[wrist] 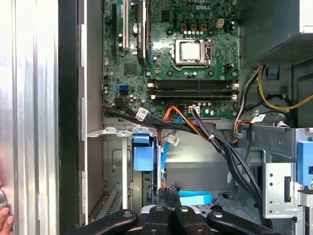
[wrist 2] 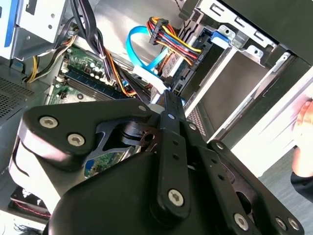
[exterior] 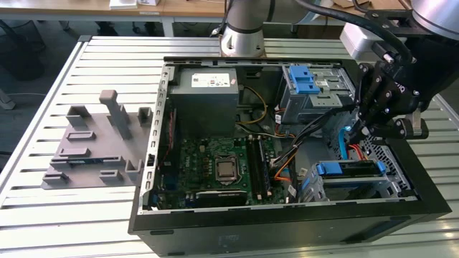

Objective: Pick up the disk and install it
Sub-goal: 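Insert the second disk wire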

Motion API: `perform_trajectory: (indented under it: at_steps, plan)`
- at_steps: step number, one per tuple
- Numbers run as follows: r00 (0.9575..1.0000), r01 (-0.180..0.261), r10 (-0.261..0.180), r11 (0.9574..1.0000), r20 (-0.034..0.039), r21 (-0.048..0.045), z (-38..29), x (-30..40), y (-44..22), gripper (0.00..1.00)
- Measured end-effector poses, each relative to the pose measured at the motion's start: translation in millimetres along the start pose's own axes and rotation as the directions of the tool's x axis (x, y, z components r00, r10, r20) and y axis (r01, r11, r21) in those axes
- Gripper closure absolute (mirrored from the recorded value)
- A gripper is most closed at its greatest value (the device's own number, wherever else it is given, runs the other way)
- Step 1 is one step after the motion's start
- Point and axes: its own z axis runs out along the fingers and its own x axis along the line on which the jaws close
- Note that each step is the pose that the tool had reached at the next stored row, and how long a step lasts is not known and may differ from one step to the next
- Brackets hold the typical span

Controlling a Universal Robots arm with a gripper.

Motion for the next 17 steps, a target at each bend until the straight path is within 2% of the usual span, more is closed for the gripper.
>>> perform_trajectory:
  at_steps: [1, 2, 4, 5, 8, 17]
  plan:
    - [1.0, 0.0, 0.0, 1.0, 0.0001, 0.0, 0.2, -0.3, 0.0, 0.89]
    - [1.0, 0.0, 0.0, 1.0, 0.0001, 0.0, 0.5, -0.5, 0.0, 0.83]
    - [1.0, 0.0, 0.0, 1.0, 0.0001, 0.0003, 0.9, -0.8, 0.0, 0.83]
    - [1.0, 0.0, 0.0, 1.0, 0.0, 0.0006, 1.2, -1.0, 0.1, 0.76]
    - [1.0, 0.0, 0.0, 1.0, 0.0005, 0.0013, 2.7, -1.6, 0.1, 0.76]
    - [1.0, 0.0, 0.0, 1.0, 0.0083, 0.0039, 8.9, -2.1, 0.0, 0.76]
